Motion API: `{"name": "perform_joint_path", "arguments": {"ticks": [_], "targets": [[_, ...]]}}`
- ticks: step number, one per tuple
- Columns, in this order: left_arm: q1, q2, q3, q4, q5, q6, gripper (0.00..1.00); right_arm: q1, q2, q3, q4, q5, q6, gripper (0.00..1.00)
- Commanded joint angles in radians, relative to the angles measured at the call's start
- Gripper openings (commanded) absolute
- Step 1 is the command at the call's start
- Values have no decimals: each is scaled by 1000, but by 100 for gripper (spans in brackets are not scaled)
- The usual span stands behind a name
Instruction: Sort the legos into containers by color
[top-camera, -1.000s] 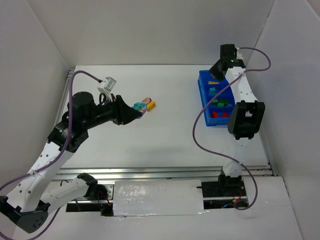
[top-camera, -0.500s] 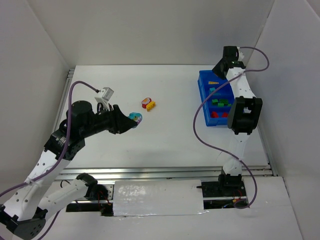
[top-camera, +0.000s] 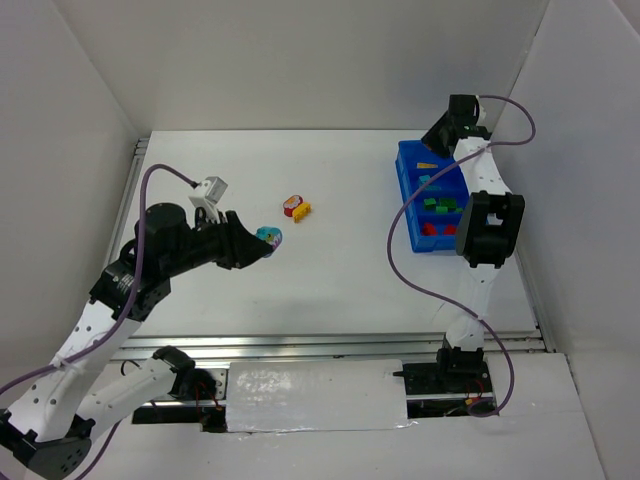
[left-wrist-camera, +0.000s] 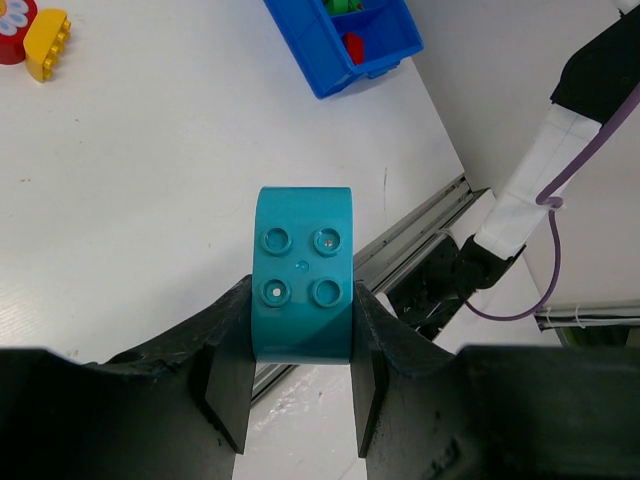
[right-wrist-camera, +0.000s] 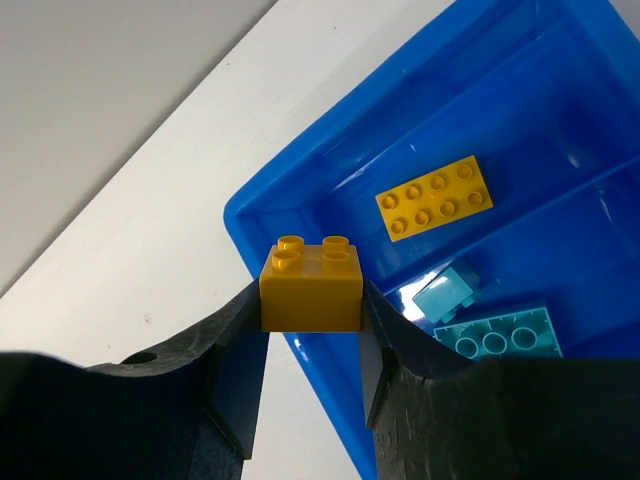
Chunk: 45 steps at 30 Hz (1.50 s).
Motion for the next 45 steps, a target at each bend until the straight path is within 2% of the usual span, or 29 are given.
{"name": "perform_joint_path", "arguments": {"ticks": [1,9,23,27,31,33,35,36,37,38,39,40,45], "targets": [[5,-2,-10,46,-13,11,0,-5,1,-4,58,-16,-7,0],[7,6,-23,69,-16,2,0,-19,-38,-57,101,-32,-12,2],[7,3,-27,70,-23,-7,0,-27,-19,-44,78,-76,-7,5],[7,-6,-27,66,-25,-12,0,-30,-10,-48,70,-92,-7,18],[5,-20,-33,66,-27,-18,0,-30,-1,-47,69,-98,7,20],[7,-20,-27,51,-25,-14,0,-30,4,-42,73,-98,13,29],[7,-23,-23,43,-27,-12,0,-30,22,-12,49,-98,11,51],[7,-26,-23,40,-28,-12,0,-30,28,5,35,-96,8,57],[7,-29,-24,37,-30,-12,0,-30,37,28,14,-96,7,73],[7,-32,-24,37,-33,-13,0,-30,39,34,9,-99,7,78],[5,-34,-26,37,-34,-13,0,-30,37,38,6,-102,4,94],[5,-35,-24,37,-34,-15,0,-30,34,38,4,-102,2,100],[7,-15,-12,57,-5,-17,0,-28,-33,68,-28,-116,-4,100]]}}
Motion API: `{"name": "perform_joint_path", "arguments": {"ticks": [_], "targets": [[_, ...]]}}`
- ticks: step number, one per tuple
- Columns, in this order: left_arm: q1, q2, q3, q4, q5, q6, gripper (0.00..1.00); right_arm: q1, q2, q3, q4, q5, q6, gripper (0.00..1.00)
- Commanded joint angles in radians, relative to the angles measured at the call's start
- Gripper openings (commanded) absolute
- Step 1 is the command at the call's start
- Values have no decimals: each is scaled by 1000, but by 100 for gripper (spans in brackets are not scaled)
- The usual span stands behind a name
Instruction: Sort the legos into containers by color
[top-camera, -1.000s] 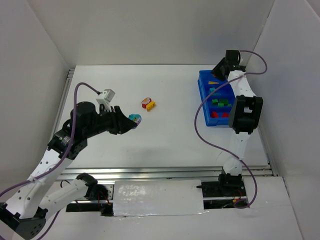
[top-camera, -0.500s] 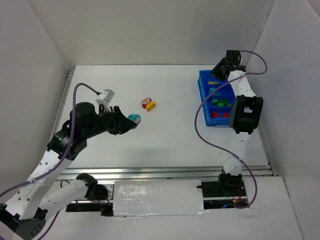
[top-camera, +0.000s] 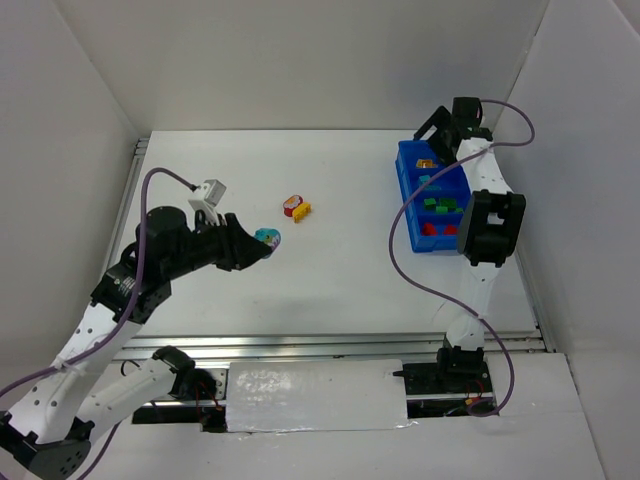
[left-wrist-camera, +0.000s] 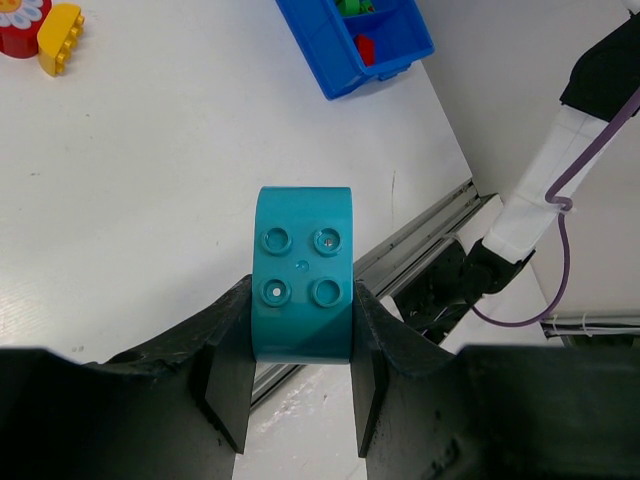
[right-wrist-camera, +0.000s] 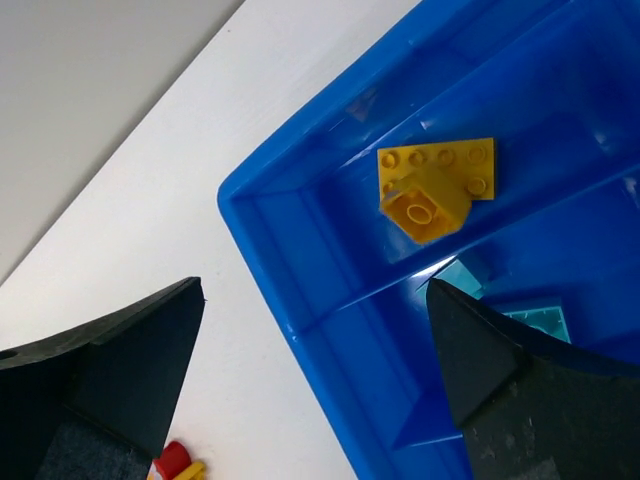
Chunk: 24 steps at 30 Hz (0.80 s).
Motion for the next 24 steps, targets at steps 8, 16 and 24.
{"name": "perform_joint_path", "arguments": {"ticks": [8,16,24], "targets": [[7,103,89,97,108,54,0,31,-269,33,-218,-472,-21,100],[-1,186,144,133,142,261,0,355,-809,-580,-68,-766,109,100],[-47,290,230,135,337,415,3,532,-1055,-866,246,-833,519,99]]}}
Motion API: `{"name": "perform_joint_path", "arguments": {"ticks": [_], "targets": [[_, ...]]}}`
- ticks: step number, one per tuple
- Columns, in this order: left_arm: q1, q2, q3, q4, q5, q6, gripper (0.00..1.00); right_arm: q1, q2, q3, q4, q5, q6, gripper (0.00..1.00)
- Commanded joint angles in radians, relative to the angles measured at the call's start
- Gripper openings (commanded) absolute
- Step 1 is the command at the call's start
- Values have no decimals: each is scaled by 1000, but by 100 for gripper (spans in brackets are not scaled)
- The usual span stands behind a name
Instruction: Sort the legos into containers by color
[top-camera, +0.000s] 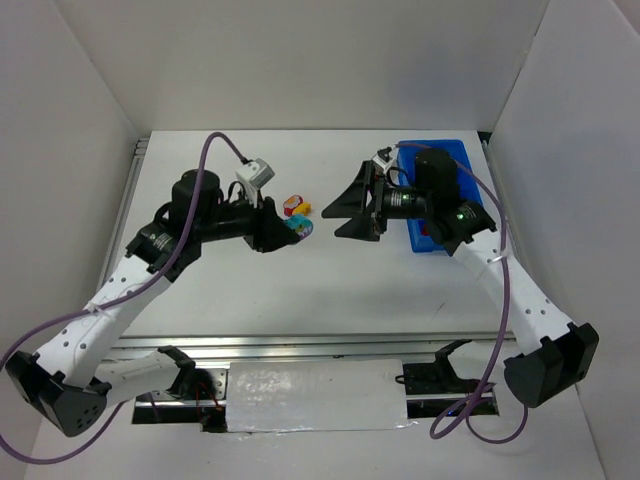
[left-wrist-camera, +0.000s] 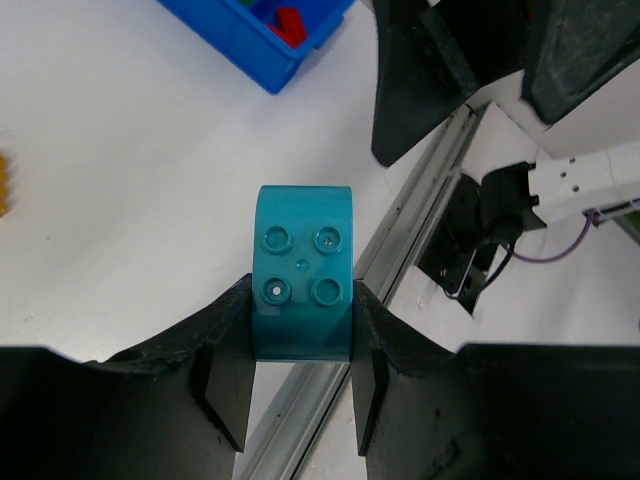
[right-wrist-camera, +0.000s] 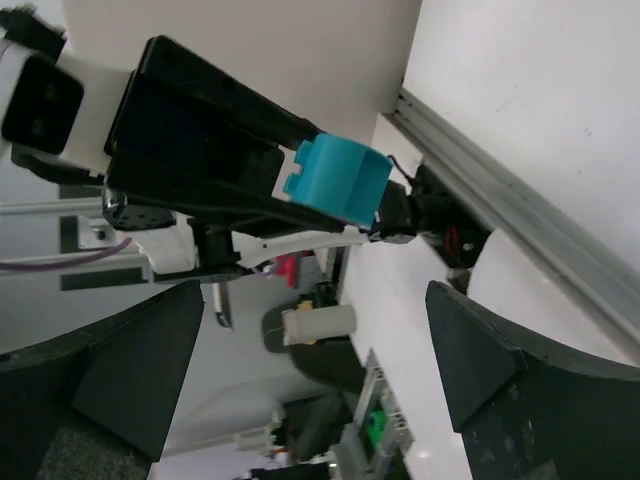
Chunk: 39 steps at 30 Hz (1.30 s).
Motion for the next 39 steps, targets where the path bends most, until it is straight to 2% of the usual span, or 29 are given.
{"name": "perform_joint_path", "arguments": {"ticks": [1,7,10,12,13,14,15,17,18,19,20,21,22,23,25,26,27,29,30,31,33,35,37,39], "targets": [[-48,37,83,18,110,125,3,24,-25,-52,125,-15,175,99],[-113,95,155,-36,82,190,2,69,-34,-71,25,93,146,98],[-130,108,155,-17,110,184,2,98,-32,-109,100,91,183,94],[-142,112,149,-7,100,181,2,115,-34,-127,161,87,226,83],[-144,114,145,-6,97,182,2,118,-32,-126,171,81,232,79],[-147,115,143,-11,84,185,2,122,-26,-111,174,81,234,70],[-147,118,138,-11,77,187,2,131,-23,-103,169,81,234,67],[-147,117,131,-11,70,188,2,144,-17,-98,180,81,234,55],[-148,117,128,-10,68,187,3,153,-14,-100,188,81,238,43],[-147,114,122,-5,68,181,4,156,-10,-113,211,78,253,16],[-148,112,120,3,68,173,13,156,-8,-127,237,70,269,5],[-147,111,118,15,65,168,20,159,-8,-141,260,65,287,0],[-148,108,114,18,53,153,30,159,-6,-153,280,61,312,0],[-148,103,112,21,36,144,55,161,-6,-169,303,56,319,0],[-150,98,102,24,-31,119,68,159,-8,-170,306,70,323,0],[-148,91,98,24,-60,112,96,159,-6,-164,292,85,315,0],[-148,86,92,27,-99,98,100,155,-3,-158,272,96,303,0],[-148,80,71,26,-233,67,99,126,12,-123,172,160,190,0],[-148,81,71,23,-234,67,99,107,20,-108,133,186,189,0],[-148,83,74,1,-327,37,99,89,42,-79,93,221,115,0],[-147,86,80,-23,-427,-17,100,14,81,-52,-30,339,13,0],[-144,75,80,-59,-574,-59,99,-72,105,-46,-73,406,-19,0],[-128,60,74,-77,-659,-112,100,-130,138,-48,-71,467,-47,0],[-113,51,59,-102,-680,-157,99,-212,185,-25,-84,540,-75,0]]}}
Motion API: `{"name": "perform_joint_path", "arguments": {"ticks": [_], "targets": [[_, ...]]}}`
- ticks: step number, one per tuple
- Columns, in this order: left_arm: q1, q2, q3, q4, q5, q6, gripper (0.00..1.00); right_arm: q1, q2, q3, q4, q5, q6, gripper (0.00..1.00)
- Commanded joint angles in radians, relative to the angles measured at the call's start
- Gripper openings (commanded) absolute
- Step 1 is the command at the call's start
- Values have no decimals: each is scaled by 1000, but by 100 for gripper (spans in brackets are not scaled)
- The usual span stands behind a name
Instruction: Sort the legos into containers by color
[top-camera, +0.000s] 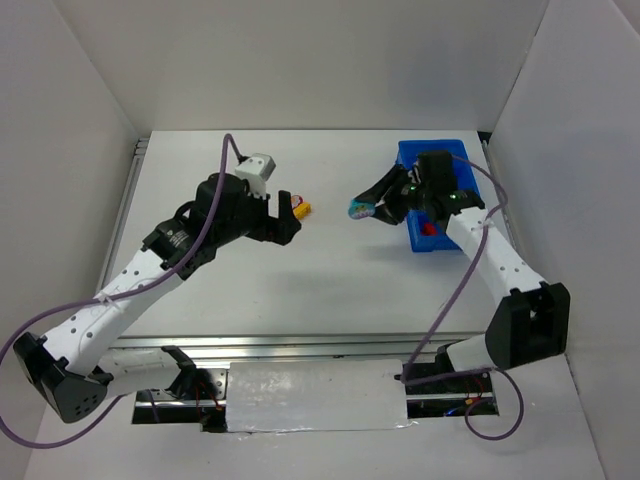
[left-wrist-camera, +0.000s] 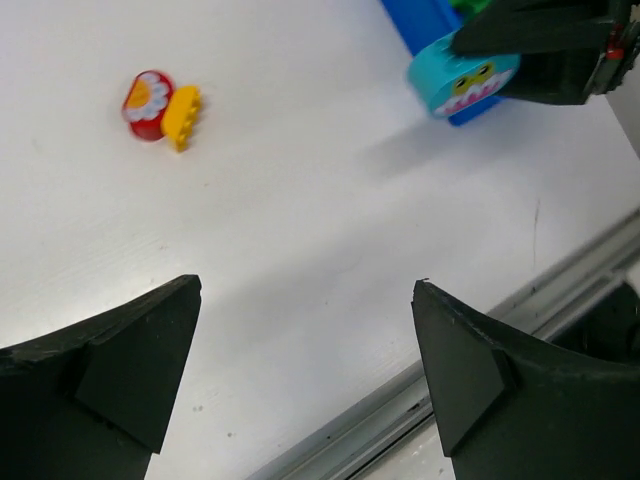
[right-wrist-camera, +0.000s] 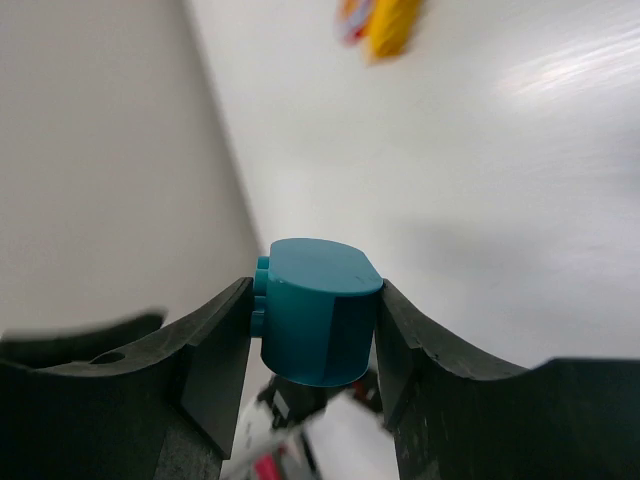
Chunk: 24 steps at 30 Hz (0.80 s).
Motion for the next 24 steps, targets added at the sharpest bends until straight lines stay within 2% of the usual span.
{"name": "perform_joint_path", "arguments": {"ticks": [1,3,8,11,15,18,19,22,24], "targets": [[36,-48,-15,-32,-154,-115,100,-99,67,102,-89,244,-110,0],[50,-53,-37,-41,-141,-135,100,-173,157,201,-125,382,-127,0],[70,-57,-42,-102,-98,-166,99,-310,413,415,-189,461,-107,0],[74,-77,-52,-122,-49,-167,99,-363,533,612,-249,571,-108,0],[76,-135,-89,-133,-10,-169,99,-406,659,772,-344,620,-118,3],[77,-181,-111,-144,-1,-167,100,-426,711,822,-340,628,-122,6],[77,-191,-115,-148,-1,-169,99,-431,730,828,-337,622,-122,7],[77,-220,-129,-151,1,-166,99,-445,768,872,-329,591,-124,25],[79,-224,-132,-162,-1,-161,99,-451,782,883,-306,558,-133,31]]}}
